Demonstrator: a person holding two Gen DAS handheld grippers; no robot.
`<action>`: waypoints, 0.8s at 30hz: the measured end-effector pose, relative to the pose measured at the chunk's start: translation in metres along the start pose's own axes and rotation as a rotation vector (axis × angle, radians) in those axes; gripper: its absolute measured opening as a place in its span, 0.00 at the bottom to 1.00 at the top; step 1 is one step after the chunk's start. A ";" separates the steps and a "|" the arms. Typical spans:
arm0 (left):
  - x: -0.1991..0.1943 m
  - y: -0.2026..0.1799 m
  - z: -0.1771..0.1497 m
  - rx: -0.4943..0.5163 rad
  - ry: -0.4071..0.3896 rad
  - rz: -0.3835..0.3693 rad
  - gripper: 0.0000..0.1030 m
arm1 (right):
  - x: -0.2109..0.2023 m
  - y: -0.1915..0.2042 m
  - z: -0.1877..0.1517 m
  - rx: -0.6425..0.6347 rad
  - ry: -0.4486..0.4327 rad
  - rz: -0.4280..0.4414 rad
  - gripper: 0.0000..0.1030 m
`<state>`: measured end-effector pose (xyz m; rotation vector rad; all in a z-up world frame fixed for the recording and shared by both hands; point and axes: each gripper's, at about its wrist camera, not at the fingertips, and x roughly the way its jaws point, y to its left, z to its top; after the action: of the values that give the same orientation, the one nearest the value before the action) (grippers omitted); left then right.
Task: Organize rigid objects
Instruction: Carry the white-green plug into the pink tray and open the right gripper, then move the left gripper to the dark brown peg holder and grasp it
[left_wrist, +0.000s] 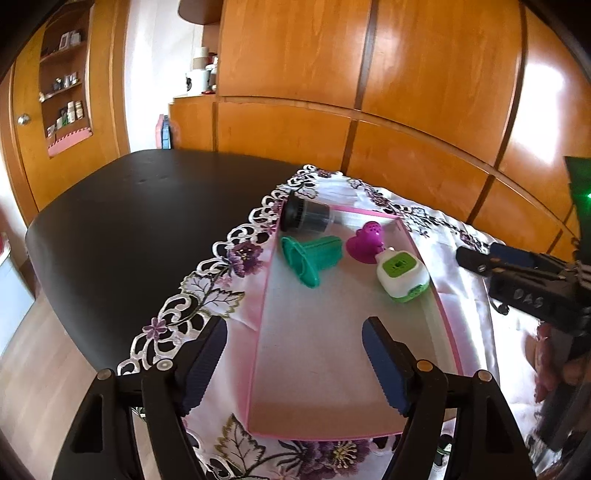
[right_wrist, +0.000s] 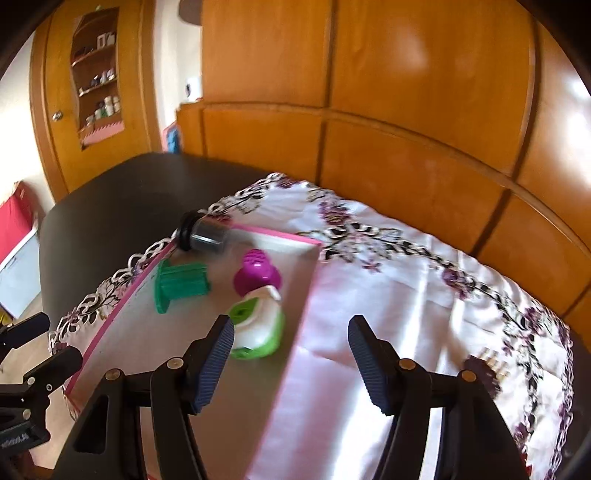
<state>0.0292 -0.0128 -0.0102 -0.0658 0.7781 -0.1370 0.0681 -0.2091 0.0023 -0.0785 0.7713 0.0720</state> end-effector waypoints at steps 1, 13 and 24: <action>0.000 -0.003 0.000 0.007 0.001 -0.003 0.74 | -0.004 -0.006 -0.001 0.009 -0.004 -0.007 0.63; 0.003 -0.035 0.001 0.086 0.047 -0.070 0.74 | -0.049 -0.135 -0.032 0.170 -0.021 -0.222 0.63; -0.002 -0.104 0.014 0.252 0.030 -0.220 0.77 | -0.063 -0.271 -0.102 0.581 0.020 -0.466 0.63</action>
<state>0.0272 -0.1150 0.0129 0.0905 0.7768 -0.4440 -0.0223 -0.4914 -0.0149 0.2947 0.7517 -0.5944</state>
